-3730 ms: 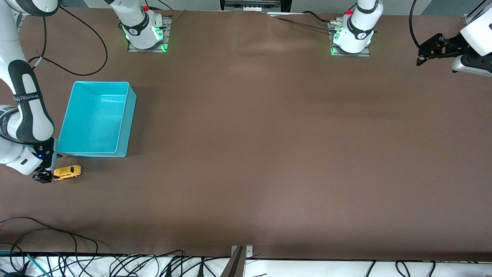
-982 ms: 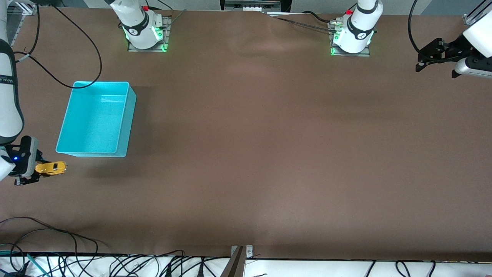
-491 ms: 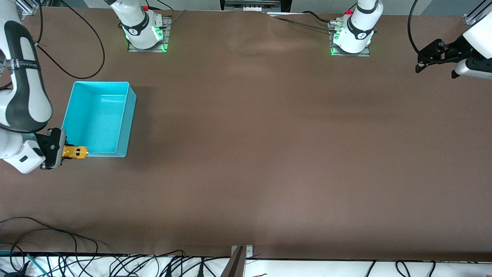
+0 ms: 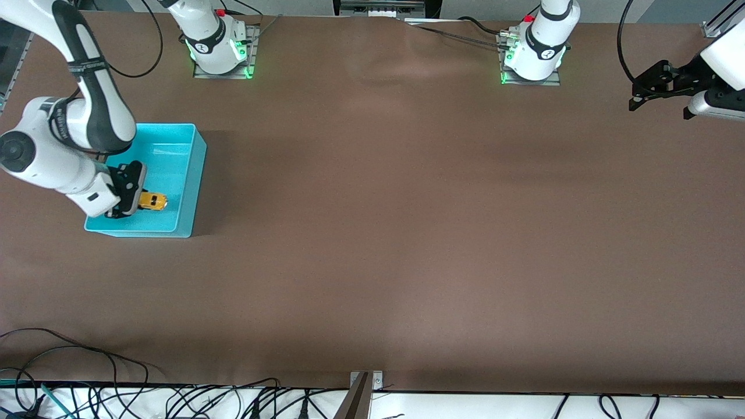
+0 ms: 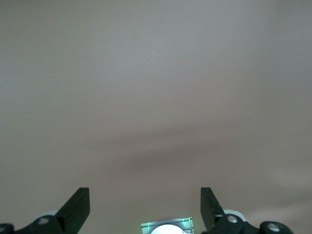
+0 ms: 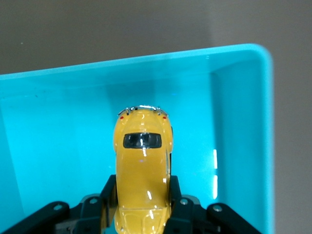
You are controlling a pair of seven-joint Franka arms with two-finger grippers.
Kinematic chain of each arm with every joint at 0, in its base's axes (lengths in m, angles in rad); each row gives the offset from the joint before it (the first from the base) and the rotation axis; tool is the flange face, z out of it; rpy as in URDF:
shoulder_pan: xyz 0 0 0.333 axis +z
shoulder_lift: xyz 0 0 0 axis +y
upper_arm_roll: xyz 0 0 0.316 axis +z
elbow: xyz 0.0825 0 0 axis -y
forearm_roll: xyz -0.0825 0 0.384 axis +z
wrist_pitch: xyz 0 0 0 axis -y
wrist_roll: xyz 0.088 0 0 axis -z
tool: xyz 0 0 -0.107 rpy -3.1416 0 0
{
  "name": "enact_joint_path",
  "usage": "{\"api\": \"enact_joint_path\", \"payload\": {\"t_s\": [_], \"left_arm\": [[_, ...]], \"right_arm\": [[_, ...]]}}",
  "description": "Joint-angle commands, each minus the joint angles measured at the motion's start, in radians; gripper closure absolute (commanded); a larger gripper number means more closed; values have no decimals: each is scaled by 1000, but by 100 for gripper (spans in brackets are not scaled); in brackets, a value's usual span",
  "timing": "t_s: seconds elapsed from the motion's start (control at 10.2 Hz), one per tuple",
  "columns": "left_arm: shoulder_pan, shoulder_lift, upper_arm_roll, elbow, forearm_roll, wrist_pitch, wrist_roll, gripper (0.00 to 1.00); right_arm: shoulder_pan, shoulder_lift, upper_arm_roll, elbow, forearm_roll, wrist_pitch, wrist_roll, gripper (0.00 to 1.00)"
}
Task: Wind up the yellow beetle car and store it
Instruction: 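Carry the car over the turquoise bin and lower it inside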
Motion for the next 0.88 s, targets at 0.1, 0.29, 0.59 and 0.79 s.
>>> {"api": "enact_joint_path", "payload": {"t_s": [0.1, 0.29, 0.59, 0.79], "left_arm": [[6, 13, -3, 31, -13, -9, 2, 0], [8, 13, -3, 32, -13, -9, 2, 0], [5, 14, -3, 37, -17, -9, 4, 0], [5, 20, -3, 43, -20, -9, -4, 0]], "right_arm": [[-19, -94, -59, -199, -13, 126, -52, 100], [-19, -133, -91, -302, -13, 198, -57, 100], [-19, -166, -111, -368, -13, 209, -59, 100], [-19, -197, -119, -404, -13, 206, -62, 100]]}}
